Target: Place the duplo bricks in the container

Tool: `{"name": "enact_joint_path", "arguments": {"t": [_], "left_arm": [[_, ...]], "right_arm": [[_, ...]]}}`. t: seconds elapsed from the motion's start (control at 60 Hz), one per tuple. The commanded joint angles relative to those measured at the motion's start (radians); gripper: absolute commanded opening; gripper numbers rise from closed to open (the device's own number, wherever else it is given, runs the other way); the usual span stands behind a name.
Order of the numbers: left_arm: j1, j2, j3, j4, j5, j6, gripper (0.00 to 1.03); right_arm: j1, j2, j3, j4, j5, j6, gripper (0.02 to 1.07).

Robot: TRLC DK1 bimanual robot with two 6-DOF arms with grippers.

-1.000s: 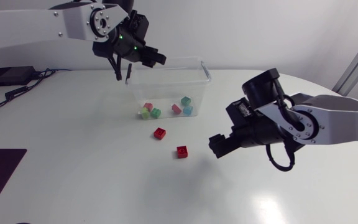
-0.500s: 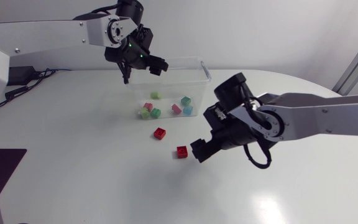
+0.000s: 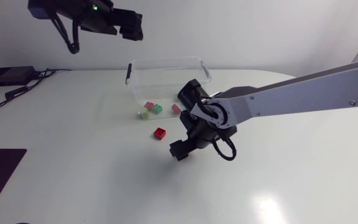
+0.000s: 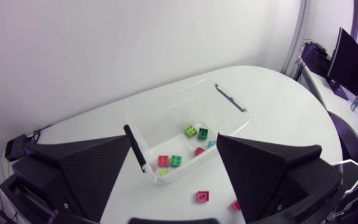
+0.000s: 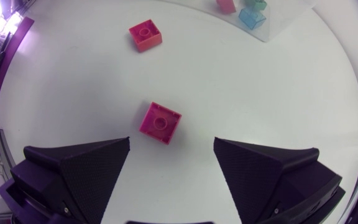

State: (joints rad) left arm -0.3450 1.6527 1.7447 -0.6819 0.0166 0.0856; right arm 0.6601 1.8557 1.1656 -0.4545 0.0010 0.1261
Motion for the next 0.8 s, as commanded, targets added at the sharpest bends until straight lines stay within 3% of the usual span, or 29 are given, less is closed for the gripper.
{"name": "enact_joint_path", "arguments": {"t": [0.0, 0.4, 0.533, 0.733, 0.783], "left_arm": [[-0.012, -0.059, -0.114, -0.036, 0.013, 0.026, 0.98], [0.000, -0.268, -0.479, -0.097, 0.016, 0.175, 0.98], [0.001, -0.269, -0.564, -0.091, 0.019, 0.200, 0.98], [0.000, -0.263, -0.623, -0.062, 0.020, 0.229, 0.98], [0.000, -0.258, -0.628, -0.062, 0.022, 0.235, 0.98]], "right_arm": [[0.007, 0.046, 0.063, -0.032, 0.016, 0.050, 0.99], [0.053, 0.181, 0.195, -0.141, 0.045, 0.096, 0.95], [0.050, 0.206, 0.215, -0.148, 0.056, 0.101, 0.80], [0.053, 0.232, 0.232, -0.145, 0.071, 0.102, 0.40], [0.052, 0.232, 0.227, -0.145, 0.071, 0.102, 0.38]]}}
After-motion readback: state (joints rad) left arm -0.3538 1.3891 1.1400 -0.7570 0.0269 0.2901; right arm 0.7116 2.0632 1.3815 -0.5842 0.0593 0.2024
